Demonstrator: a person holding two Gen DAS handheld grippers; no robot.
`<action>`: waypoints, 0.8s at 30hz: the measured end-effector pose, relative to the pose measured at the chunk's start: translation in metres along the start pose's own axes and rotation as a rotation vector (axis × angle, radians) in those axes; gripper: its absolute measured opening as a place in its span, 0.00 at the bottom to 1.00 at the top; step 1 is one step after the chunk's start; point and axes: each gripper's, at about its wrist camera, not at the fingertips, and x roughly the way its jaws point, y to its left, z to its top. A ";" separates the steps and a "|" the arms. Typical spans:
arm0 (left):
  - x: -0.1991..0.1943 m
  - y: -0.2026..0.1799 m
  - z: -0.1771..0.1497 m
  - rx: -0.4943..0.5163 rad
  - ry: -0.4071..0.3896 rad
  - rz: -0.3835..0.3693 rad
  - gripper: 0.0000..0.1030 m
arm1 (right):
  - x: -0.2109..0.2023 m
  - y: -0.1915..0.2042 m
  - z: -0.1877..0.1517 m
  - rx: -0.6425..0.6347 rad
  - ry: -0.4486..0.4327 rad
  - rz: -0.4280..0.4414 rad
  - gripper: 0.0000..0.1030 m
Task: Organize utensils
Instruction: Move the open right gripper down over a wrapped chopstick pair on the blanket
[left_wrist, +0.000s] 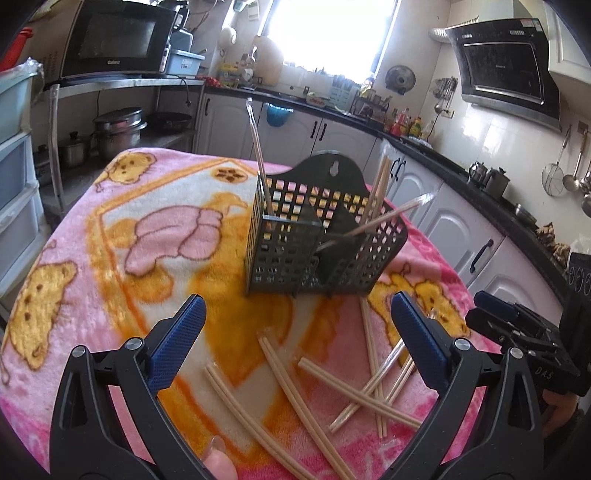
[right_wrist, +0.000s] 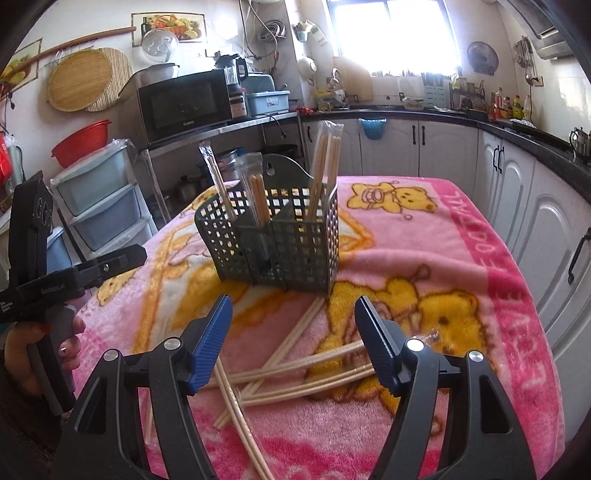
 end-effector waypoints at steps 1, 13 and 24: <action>0.001 -0.001 -0.002 0.002 0.005 -0.001 0.90 | 0.001 -0.001 -0.001 0.003 0.004 -0.002 0.64; 0.024 -0.013 -0.025 0.042 0.096 -0.034 0.90 | 0.018 -0.026 -0.017 0.069 0.076 -0.033 0.64; 0.055 0.001 -0.036 -0.017 0.195 -0.088 0.64 | 0.046 -0.051 -0.024 0.095 0.139 -0.052 0.62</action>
